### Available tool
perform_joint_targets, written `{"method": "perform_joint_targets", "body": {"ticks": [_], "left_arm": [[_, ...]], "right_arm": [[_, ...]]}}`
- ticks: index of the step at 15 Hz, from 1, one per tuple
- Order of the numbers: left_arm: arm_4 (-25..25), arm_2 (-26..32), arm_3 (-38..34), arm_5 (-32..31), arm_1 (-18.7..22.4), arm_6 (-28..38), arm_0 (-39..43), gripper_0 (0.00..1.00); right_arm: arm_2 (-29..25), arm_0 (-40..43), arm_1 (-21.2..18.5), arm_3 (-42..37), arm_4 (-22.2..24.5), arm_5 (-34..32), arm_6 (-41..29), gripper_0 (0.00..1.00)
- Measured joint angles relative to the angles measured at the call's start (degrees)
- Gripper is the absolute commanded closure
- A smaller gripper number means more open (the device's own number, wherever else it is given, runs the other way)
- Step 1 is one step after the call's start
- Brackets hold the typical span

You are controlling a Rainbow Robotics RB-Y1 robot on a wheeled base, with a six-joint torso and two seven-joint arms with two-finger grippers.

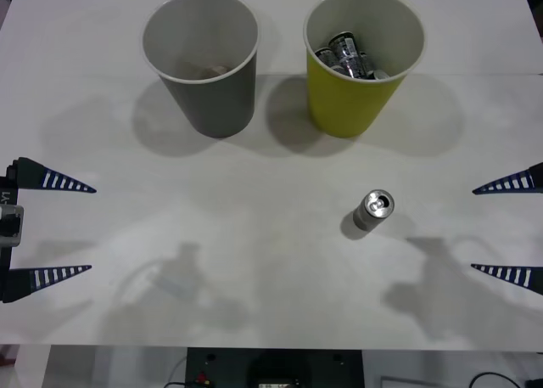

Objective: Put the can into the green bin and the plastic bottle into the gray bin

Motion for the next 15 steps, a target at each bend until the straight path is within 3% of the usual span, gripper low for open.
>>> {"method": "perform_joint_targets", "body": {"ticks": [7, 12, 15], "left_arm": [[0.00, 0.00, 0.00, 0.00, 0.00, 0.00, 0.00, 0.00], [0.00, 0.00, 0.00, 0.00, 0.00, 0.00, 0.00, 0.00], [0.00, 0.00, 0.00, 0.00, 0.00, 0.00, 0.00, 0.00]], "right_arm": [[4.88, -3.86, 1.61, 9.52, -6.51, 0.01, 11.71, 0.00], [8.66, -8.47, 3.22, 17.34, -9.69, -3.25, 15.35, 0.00], [11.71, -11.45, 4.29, 23.22, -12.28, -4.02, 22.02, 0.00]]}}
